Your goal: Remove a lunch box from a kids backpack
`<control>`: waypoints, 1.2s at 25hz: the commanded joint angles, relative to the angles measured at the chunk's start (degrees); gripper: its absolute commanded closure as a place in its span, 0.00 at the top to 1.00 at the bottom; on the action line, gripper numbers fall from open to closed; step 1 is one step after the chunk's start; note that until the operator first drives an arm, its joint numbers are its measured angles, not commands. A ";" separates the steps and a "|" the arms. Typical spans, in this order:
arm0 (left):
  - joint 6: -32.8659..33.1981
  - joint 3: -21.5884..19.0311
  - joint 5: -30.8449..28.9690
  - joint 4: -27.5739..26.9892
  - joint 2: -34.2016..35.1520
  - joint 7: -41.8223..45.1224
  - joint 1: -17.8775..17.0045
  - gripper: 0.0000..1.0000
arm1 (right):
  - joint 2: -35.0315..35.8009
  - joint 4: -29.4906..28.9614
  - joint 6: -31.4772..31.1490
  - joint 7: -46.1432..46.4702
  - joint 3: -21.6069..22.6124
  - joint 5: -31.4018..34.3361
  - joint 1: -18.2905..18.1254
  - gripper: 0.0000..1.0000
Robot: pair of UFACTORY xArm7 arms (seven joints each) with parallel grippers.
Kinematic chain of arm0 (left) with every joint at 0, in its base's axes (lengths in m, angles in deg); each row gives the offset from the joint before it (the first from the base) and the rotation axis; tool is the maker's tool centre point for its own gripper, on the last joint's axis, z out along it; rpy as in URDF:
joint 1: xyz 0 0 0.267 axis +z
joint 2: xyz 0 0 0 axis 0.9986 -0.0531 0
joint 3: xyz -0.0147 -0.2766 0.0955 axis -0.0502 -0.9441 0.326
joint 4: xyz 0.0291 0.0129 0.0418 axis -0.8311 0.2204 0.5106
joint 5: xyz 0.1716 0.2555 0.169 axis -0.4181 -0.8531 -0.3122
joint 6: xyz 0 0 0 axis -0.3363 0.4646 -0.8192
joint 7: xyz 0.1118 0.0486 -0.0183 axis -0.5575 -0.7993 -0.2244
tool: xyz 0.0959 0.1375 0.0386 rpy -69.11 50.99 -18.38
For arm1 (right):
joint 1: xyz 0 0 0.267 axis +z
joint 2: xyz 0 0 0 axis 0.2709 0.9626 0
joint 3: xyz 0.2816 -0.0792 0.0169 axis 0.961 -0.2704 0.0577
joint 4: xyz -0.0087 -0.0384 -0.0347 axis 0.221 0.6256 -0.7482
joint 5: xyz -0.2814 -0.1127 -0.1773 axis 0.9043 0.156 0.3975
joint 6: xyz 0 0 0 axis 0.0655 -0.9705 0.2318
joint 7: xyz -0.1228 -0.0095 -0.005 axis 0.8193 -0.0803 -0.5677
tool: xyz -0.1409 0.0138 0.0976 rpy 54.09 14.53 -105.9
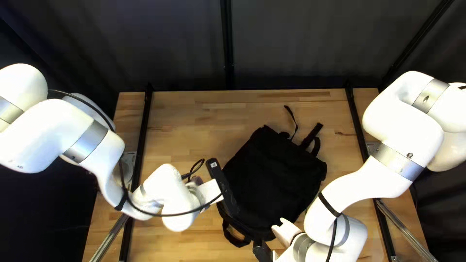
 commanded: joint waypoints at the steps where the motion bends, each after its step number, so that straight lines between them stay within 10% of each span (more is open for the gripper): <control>1: 1.17 1.42 -1.28 0.90 1.02 -2.10 1.34 0.00 | -0.43 0.50 0.48 0.58 0.22 -0.29 -0.35 0.00; 30: 10.33 9.82 -5.61 -2.76 -3.18 -15.02 9.19 0.00 | -0.84 2.20 3.12 1.16 0.20 0.73 -1.09 0.00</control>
